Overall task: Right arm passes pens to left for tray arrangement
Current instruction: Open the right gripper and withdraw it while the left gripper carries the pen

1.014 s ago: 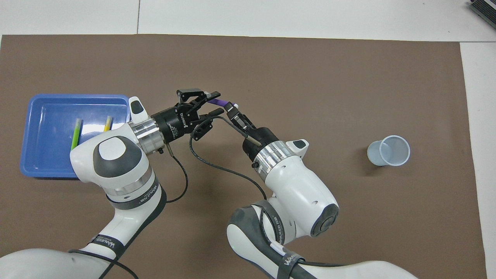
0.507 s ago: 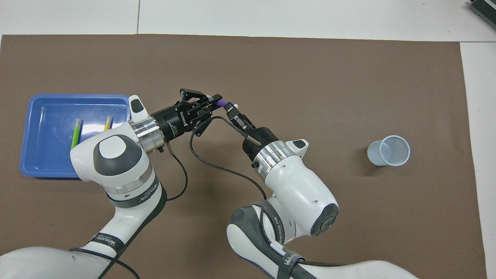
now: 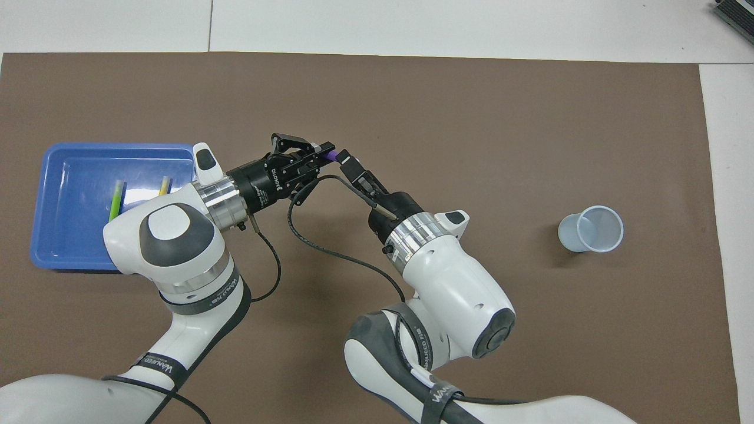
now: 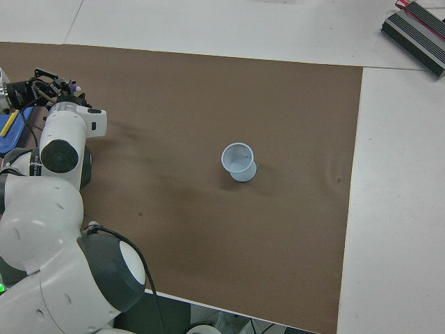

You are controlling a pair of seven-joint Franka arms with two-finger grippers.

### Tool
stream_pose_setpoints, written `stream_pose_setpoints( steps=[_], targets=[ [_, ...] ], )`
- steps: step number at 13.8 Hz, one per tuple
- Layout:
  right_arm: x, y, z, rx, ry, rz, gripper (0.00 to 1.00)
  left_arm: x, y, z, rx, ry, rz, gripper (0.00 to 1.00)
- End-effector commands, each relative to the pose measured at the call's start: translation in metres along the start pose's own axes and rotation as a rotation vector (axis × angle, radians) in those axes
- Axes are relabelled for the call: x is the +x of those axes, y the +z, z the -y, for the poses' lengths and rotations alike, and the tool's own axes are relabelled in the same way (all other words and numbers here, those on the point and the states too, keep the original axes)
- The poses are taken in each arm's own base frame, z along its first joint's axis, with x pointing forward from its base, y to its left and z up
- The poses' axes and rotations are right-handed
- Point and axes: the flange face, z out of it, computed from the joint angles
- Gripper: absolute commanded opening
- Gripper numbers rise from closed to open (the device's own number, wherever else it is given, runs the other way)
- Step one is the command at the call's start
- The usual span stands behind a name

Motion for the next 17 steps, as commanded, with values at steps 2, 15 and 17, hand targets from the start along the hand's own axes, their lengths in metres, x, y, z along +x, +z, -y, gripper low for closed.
stream_pose_setpoints(
  steps=[2, 15, 17],
  targets=[
    [0.023, -0.012, 0.017, -0.124, -0.060, 0.120, 1.00, 0.002, -0.004, -0.006, 0.039, 0.076, -0.006, 0.00],
    [0.164, -0.139, -0.023, -0.641, -0.749, 0.699, 1.00, 0.052, -0.091, -0.048, 0.680, 0.571, 0.163, 0.00],
    [0.182, -0.158, -0.033, -0.700, -0.830, 0.759, 1.00, 0.062, -0.115, -0.068, 0.821, 0.635, 0.186, 0.00]
  ],
)
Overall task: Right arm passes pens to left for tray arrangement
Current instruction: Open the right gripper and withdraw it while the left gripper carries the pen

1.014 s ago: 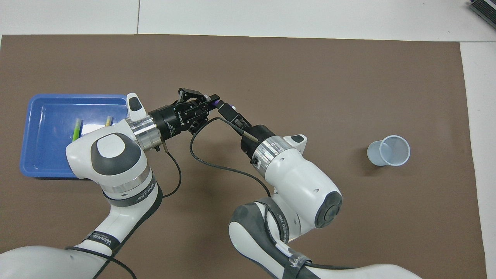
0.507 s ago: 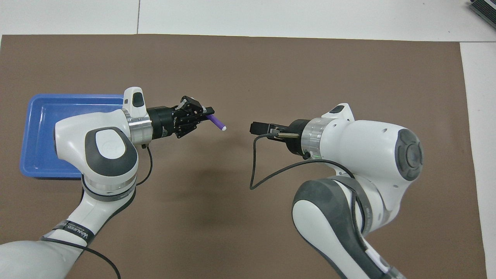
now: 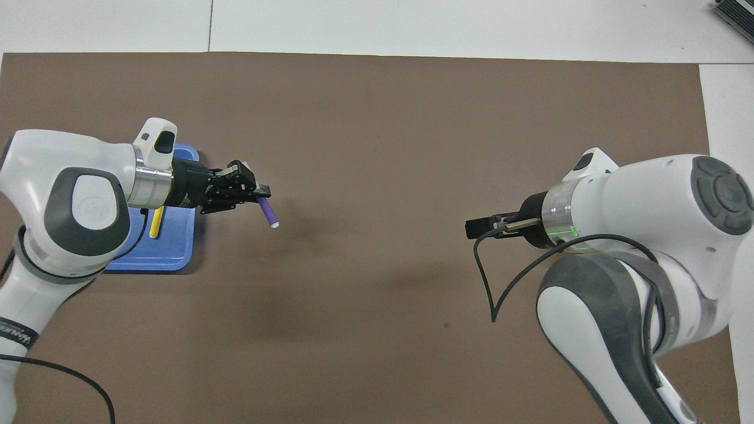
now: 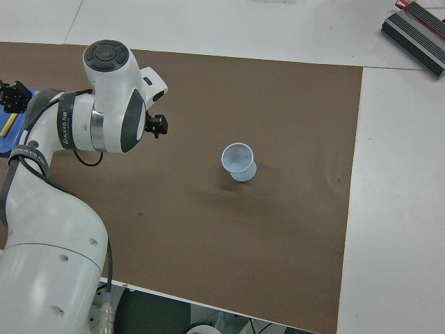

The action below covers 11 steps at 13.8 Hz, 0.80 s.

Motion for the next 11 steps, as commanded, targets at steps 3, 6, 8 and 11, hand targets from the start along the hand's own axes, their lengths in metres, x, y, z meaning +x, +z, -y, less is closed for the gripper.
stream_pose_setpoints(
  steps=[3, 6, 8, 11],
  targets=[
    [-0.019, -0.016, -0.045, -0.179, -0.153, 0.102, 1.00, 0.013, -0.055, 0.010, 0.287, 0.105, 0.056, 0.00],
    [-0.022, -0.026, -0.085, -0.220, -0.245, 0.136, 1.00, 0.021, -0.065, 0.024, 0.448, 0.162, 0.058, 0.00],
    [-0.023, -0.030, -0.104, -0.217, -0.255, 0.134, 1.00, 0.025, -0.080, 0.042, 0.507, 0.193, 0.074, 0.00],
    [-0.024, -0.031, -0.112, -0.214, -0.231, 0.134, 1.00, 0.036, -0.114, 0.079, 0.565, 0.249, 0.075, 0.00]
  ],
)
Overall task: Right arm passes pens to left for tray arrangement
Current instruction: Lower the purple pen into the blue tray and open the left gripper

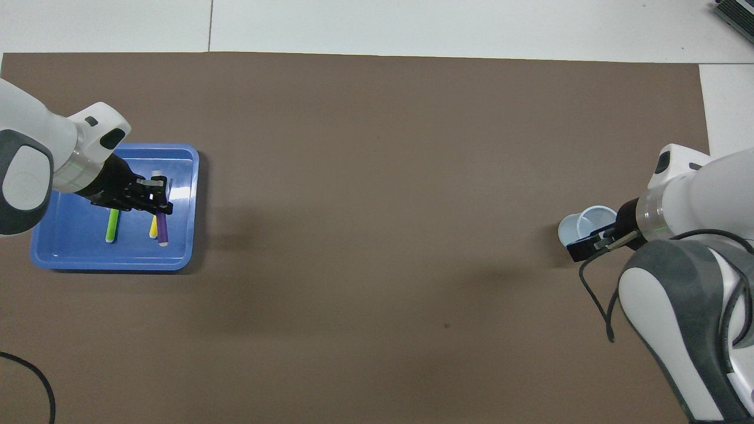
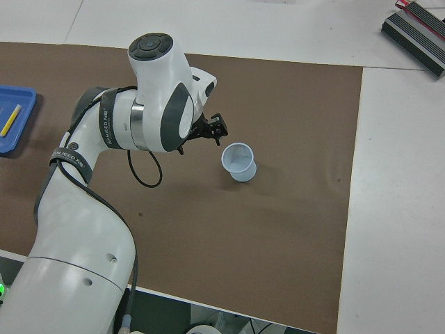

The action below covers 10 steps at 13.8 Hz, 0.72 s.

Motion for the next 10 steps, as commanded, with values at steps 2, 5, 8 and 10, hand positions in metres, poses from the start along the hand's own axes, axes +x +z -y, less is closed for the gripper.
stream_pose_setpoints(
  steps=[2, 5, 8, 10],
  targets=[
    [-0.008, 0.000, -0.001, -0.013, -0.004, 0.016, 1.00, 0.000, -0.012, 0.061, 0.033, 0.059, 0.002, 0.00],
    [-0.009, -0.004, -0.001, -0.008, 0.045, 0.044, 1.00, 0.000, -0.011, 0.103, 0.088, 0.086, 0.000, 0.00],
    [0.020, -0.023, -0.009, -0.018, 0.059, 0.071, 1.00, 0.010, 0.004, 0.130, 0.085, 0.112, -0.019, 0.00],
    [0.037, -0.030, -0.014, -0.013, 0.082, 0.072, 1.00, 0.018, 0.019, 0.151, 0.103, 0.125, -0.014, 0.00]
  ],
)
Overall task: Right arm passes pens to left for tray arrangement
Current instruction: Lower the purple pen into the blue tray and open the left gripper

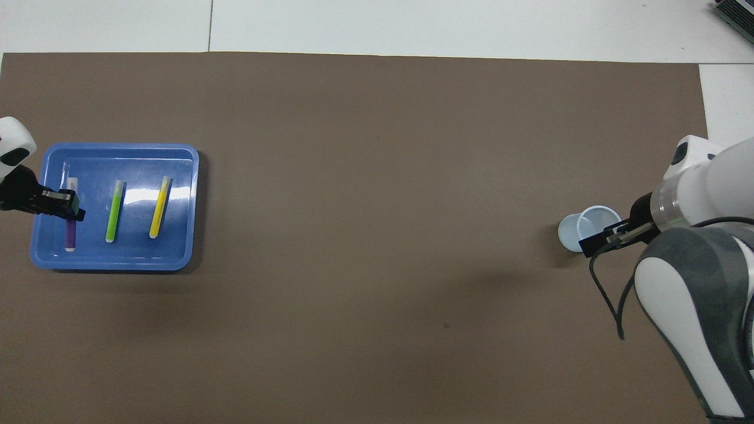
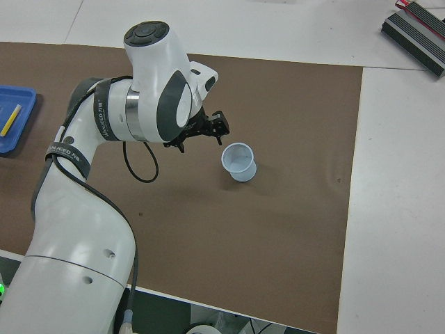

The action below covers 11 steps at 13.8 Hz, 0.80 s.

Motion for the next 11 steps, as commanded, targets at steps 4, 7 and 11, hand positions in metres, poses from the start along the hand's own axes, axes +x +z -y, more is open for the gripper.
stream_pose_setpoints(
  steps=[4, 7, 11],
  targets=[
    [0.027, -0.001, 0.010, -0.008, 0.064, 0.037, 1.00, 0.020, 0.034, 0.046, 0.058, 0.061, -0.033, 0.00],
    [0.025, 0.000, 0.005, 0.003, 0.130, 0.038, 1.00, 0.026, 0.046, 0.056, 0.074, 0.061, -0.053, 0.00],
    [0.017, 0.005, -0.003, 0.001, 0.141, 0.049, 1.00, 0.030, 0.061, 0.071, 0.077, 0.064, -0.080, 0.00]
  ],
)
